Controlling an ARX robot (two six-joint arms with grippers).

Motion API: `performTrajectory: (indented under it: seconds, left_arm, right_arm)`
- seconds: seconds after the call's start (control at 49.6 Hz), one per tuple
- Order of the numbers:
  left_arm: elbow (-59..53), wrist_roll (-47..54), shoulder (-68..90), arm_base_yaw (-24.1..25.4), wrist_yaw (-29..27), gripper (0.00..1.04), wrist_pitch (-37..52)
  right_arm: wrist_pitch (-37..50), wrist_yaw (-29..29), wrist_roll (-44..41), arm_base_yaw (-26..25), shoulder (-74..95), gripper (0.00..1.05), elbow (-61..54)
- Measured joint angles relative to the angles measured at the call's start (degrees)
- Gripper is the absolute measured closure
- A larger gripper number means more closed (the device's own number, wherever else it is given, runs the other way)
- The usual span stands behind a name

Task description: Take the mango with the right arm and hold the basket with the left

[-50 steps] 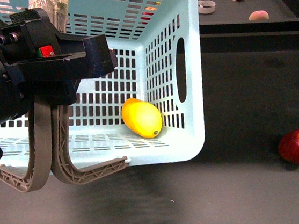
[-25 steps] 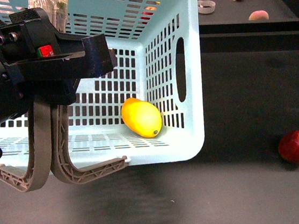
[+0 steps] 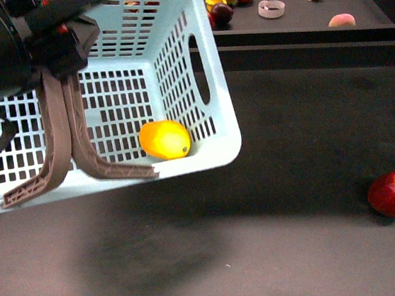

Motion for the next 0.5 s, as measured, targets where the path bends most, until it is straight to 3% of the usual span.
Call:
performTrajectory:
  seconds: [0.504]
  left_arm:
    - [16.92,-32.52,13.66,9.03,-12.13,0.99,-12.02]
  right_arm:
    - [0.00,0.00,0.00,0.00,0.00,0.08,0.00]
